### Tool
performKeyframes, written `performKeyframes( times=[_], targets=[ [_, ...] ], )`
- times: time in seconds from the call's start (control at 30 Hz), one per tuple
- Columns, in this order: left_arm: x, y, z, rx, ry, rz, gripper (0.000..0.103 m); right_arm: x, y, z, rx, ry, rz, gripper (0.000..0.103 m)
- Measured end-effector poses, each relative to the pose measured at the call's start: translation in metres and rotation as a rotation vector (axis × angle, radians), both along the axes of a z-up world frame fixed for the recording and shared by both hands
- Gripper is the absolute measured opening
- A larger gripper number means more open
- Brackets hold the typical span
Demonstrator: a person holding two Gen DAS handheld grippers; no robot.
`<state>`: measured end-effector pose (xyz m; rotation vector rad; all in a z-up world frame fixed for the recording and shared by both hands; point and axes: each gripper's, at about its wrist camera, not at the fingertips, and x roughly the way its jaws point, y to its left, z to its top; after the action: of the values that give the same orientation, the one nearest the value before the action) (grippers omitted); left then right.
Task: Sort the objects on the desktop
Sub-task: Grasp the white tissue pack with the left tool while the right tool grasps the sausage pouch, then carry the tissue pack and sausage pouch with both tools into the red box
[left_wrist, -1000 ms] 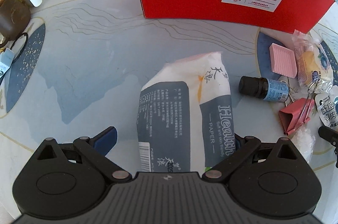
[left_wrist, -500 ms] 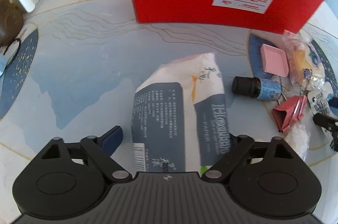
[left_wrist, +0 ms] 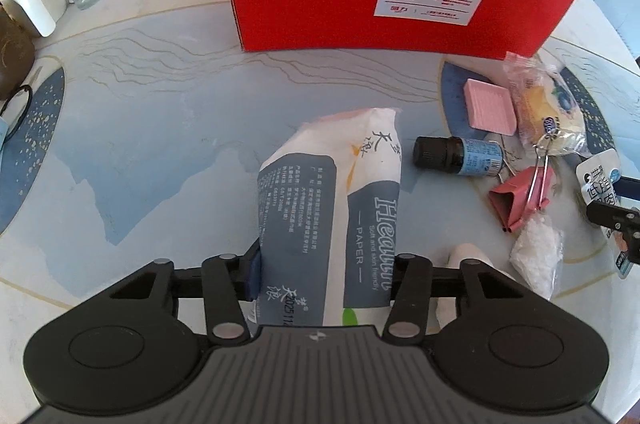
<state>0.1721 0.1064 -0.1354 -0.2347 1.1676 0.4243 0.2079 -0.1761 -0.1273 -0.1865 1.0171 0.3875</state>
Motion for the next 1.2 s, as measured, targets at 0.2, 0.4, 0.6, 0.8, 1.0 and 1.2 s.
performKeyframes(
  times=[0.2, 0.4, 0.6, 0.8, 1.0, 1.2],
  targets=[
    [-0.002, -0.003, 0.009, -0.012, -0.028, -0.022, 0.045, -0.006, -0.013, 0.015, 0.064, 0.002, -0.064, 0.058],
    [-0.001, -0.008, 0.03, -0.026, -0.066, -0.051, 0.045, -0.009, -0.017, 0.039, 0.145, -0.007, -0.091, 0.058],
    [0.008, -0.013, 0.05, -0.031, -0.086, -0.076, 0.045, -0.008, -0.008, 0.067, 0.186, -0.034, -0.07, 0.058],
    [0.02, -0.016, 0.07, -0.026, -0.109, -0.09, 0.045, 0.0, 0.004, 0.088, 0.218, -0.039, -0.066, 0.058],
    [0.039, -0.017, 0.092, -0.012, -0.162, -0.117, 0.045, 0.016, 0.016, 0.106, 0.253, -0.047, -0.064, 0.058],
    [0.057, -0.01, 0.111, 0.016, -0.206, -0.13, 0.045, 0.037, 0.03, 0.128, 0.279, -0.072, -0.033, 0.058]
  ],
)
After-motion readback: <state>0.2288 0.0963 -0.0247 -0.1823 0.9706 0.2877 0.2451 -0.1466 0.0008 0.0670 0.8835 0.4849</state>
